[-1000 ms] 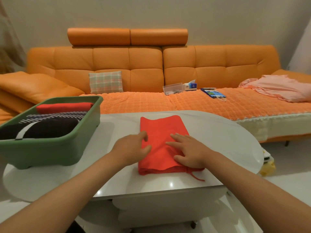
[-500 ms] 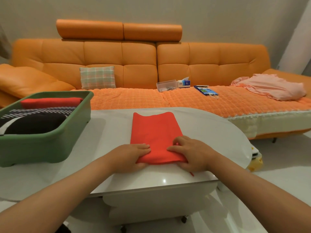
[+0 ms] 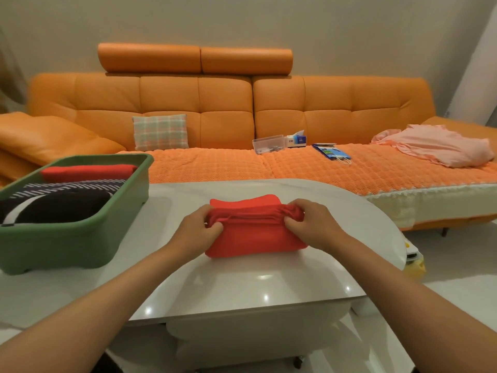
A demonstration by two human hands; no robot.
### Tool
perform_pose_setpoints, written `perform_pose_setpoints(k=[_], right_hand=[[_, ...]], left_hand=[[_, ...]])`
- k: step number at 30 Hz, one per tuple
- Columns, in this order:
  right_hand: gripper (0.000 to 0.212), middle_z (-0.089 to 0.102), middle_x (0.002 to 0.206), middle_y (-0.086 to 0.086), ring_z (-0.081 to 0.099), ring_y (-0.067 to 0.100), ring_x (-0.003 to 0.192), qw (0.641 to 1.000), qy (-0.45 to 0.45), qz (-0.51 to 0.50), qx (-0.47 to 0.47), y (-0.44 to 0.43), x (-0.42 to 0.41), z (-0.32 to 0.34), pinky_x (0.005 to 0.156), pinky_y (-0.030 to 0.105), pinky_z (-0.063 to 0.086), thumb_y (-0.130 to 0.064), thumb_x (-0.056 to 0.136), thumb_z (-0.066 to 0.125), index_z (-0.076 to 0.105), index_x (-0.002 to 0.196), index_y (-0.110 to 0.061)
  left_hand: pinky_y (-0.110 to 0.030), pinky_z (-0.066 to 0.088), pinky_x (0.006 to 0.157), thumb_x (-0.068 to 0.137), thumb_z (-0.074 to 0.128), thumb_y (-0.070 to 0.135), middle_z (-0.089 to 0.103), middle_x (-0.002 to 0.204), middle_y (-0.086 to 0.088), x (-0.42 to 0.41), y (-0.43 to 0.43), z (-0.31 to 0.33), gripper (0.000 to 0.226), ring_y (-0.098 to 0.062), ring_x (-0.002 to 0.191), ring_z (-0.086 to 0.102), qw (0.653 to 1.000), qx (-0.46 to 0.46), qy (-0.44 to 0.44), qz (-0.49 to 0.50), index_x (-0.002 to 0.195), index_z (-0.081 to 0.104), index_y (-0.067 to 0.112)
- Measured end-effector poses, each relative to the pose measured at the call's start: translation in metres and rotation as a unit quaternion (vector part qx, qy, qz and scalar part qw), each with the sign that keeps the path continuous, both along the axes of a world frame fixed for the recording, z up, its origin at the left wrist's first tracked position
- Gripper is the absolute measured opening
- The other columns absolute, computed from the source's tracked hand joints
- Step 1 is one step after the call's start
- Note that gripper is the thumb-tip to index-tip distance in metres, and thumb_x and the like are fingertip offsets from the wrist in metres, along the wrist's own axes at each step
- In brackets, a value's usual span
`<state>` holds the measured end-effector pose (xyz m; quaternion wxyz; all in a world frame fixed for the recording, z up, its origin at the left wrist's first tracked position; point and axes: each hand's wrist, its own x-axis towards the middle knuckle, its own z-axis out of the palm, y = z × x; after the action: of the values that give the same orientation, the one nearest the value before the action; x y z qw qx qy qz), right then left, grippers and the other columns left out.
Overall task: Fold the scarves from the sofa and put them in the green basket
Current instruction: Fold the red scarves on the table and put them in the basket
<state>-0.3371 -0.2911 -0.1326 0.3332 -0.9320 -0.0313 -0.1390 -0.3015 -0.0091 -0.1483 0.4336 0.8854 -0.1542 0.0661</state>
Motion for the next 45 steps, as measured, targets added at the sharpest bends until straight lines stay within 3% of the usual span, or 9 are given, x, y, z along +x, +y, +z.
perform_pose_setpoints(k=[8, 12, 15, 19, 22, 29, 37, 42, 45], right_hand=[[0.032, 0.069, 0.114, 0.003, 0.062, 0.025, 0.104, 0.995, 0.038, -0.078, -0.050, 0.014, 0.042, -0.031, 0.082, 0.035, 0.046, -0.046, 0.096, 0.057, 0.061, 0.119, -0.023], [0.040, 0.067, 0.118, 0.006, 0.061, 0.027, 0.108, 0.990, 0.062, -0.110, -0.067, 0.018, 0.058, -0.038, 0.086, 0.037, 0.048, -0.049, 0.099, 0.050, 0.057, 0.124, -0.019], [0.043, 0.064, 0.120, 0.011, 0.061, 0.031, 0.108, 0.978, 0.088, -0.150, -0.114, 0.022, 0.063, -0.037, 0.083, 0.039, 0.048, -0.046, 0.102, 0.045, 0.049, 0.131, -0.015], [0.039, 0.054, 0.124, 0.010, 0.062, 0.033, 0.096, 0.945, -0.048, -0.119, -0.302, 0.027, 0.062, -0.038, 0.069, 0.039, 0.047, -0.022, 0.099, 0.042, 0.044, 0.138, -0.017], [0.035, 0.064, 0.108, 0.009, 0.063, 0.030, 0.087, 0.911, -0.217, 0.082, -0.340, 0.024, 0.058, -0.037, 0.070, 0.040, 0.050, -0.021, 0.089, 0.040, 0.068, 0.109, -0.017], [0.079, 0.038, 0.153, -0.007, 0.036, 0.010, 0.138, 0.944, -0.006, 0.181, -0.277, 0.001, 0.020, -0.043, 0.112, 0.024, 0.029, -0.064, 0.087, 0.055, 0.036, 0.153, -0.025], [0.019, 0.063, 0.088, -0.007, 0.057, 0.011, 0.085, 0.996, 0.011, 0.072, -0.059, -0.001, 0.019, -0.034, 0.076, 0.031, 0.042, -0.047, 0.085, 0.067, 0.069, 0.094, -0.031], [0.053, 0.058, 0.116, -0.006, 0.055, 0.013, 0.104, 0.991, 0.122, -0.044, 0.039, -0.005, 0.032, -0.020, 0.082, 0.030, 0.048, -0.062, 0.077, 0.073, 0.062, 0.120, -0.033], [0.058, 0.062, 0.117, -0.006, 0.060, 0.015, 0.103, 0.986, 0.104, -0.099, -0.086, 0.001, 0.038, -0.015, 0.082, 0.033, 0.052, -0.070, 0.076, 0.068, 0.061, 0.121, -0.033]], left_hand=[[-0.037, 0.049, 0.074, 0.096, 0.054, 0.030, 0.064, 0.104, -0.009, 0.030, -0.011, -0.017, 0.029, -0.029, 0.092, 0.061, 0.972, 0.200, 0.019, 0.126, 0.119, 0.049, 0.014], [-0.043, 0.048, 0.070, 0.077, 0.052, -0.002, 0.057, 0.101, -0.010, 0.038, -0.026, -0.013, 0.036, -0.034, 0.089, 0.057, 0.920, 0.296, -0.251, 0.057, 0.109, 0.061, 0.011], [-0.037, 0.045, 0.071, 0.082, 0.049, 0.015, 0.066, 0.094, 0.000, 0.033, -0.042, -0.019, 0.026, -0.027, 0.083, 0.061, 0.869, 0.324, -0.361, -0.097, 0.095, 0.070, 0.022], [-0.041, 0.025, 0.115, 0.086, 0.010, 0.061, 0.042, 0.152, 0.011, 0.025, -0.042, -0.035, 0.074, -0.014, 0.140, 0.037, 0.898, 0.395, -0.139, -0.136, 0.146, 0.044, 0.034], [-0.043, 0.005, 0.122, 0.091, 0.017, 0.071, 0.022, 0.162, 0.013, 0.026, -0.035, -0.036, 0.071, -0.010, 0.150, 0.014, 0.893, 0.405, -0.113, -0.162, 0.154, 0.024, 0.039], [-0.030, 0.019, 0.119, 0.083, 0.060, 0.064, 0.037, 0.154, 0.006, 0.024, -0.003, -0.025, 0.080, -0.011, 0.141, 0.033, 0.926, 0.332, -0.096, -0.151, 0.149, 0.036, 0.026], [-0.031, 0.048, 0.074, 0.081, 0.064, 0.046, 0.063, 0.089, 0.010, 0.021, 0.018, -0.013, 0.022, -0.004, 0.080, 0.060, 0.983, 0.133, -0.007, -0.127, 0.090, 0.070, 0.026], [-0.029, 0.054, 0.072, 0.083, 0.071, 0.053, 0.069, 0.092, 0.005, 0.031, 0.014, -0.008, 0.032, -0.012, 0.083, 0.066, 0.993, 0.016, 0.119, -0.012, 0.094, 0.066, 0.024], [-0.030, 0.051, 0.075, 0.078, 0.072, 0.059, 0.064, 0.098, 0.005, 0.037, 0.005, -0.010, 0.043, -0.012, 0.087, 0.061, 0.990, 0.084, 0.095, 0.054, 0.099, 0.062, 0.022]])
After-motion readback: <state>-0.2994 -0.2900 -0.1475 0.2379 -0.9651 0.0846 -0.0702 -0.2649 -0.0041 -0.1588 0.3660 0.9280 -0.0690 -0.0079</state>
